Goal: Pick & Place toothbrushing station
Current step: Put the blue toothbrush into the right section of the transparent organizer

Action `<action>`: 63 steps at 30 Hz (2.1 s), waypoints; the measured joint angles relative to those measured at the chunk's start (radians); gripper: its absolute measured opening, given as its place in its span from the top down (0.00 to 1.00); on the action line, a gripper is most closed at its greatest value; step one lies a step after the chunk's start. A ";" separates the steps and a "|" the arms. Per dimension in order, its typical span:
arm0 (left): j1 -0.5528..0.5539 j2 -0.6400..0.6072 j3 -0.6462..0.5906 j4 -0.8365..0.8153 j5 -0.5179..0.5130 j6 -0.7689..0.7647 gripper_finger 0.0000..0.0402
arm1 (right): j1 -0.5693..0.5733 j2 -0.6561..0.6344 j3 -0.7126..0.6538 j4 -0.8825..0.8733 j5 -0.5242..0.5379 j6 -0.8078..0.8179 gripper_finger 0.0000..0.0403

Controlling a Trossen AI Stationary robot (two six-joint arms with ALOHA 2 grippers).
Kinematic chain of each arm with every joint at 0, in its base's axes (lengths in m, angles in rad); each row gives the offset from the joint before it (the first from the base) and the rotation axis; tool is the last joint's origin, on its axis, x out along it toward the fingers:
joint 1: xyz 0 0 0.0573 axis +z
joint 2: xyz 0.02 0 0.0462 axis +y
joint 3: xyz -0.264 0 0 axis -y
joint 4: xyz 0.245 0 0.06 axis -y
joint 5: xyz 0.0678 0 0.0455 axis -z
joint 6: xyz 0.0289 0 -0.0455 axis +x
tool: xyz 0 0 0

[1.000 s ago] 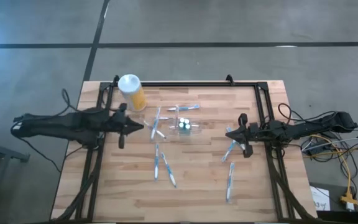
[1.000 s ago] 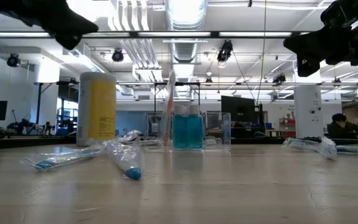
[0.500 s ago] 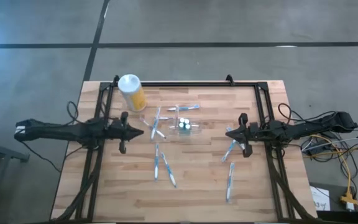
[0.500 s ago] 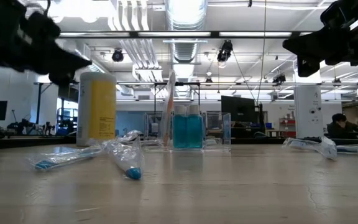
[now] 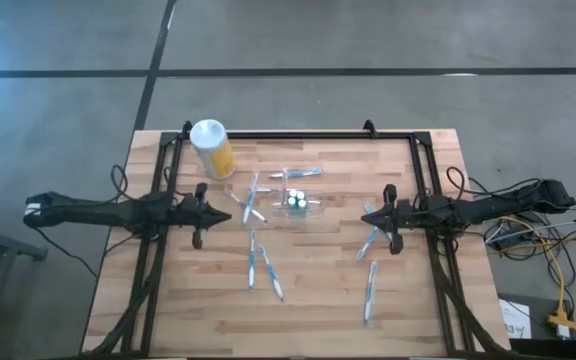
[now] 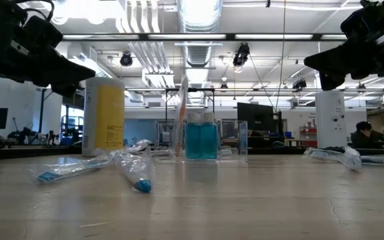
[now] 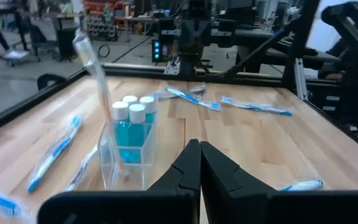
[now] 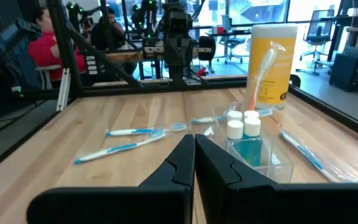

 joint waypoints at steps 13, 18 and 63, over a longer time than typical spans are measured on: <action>0.000 -0.012 0.000 -0.001 0.100 0.073 0.99 | 0.000 0.004 0.116 -0.256 -0.002 0.061 0.98; 0.000 -0.012 0.000 -0.001 0.099 0.062 0.98 | 0.001 0.110 0.414 -0.759 0.007 0.071 0.98; 0.000 -0.011 -0.001 -0.002 0.144 0.015 0.98 | 0.047 1.081 0.890 -1.380 -0.086 -0.475 0.47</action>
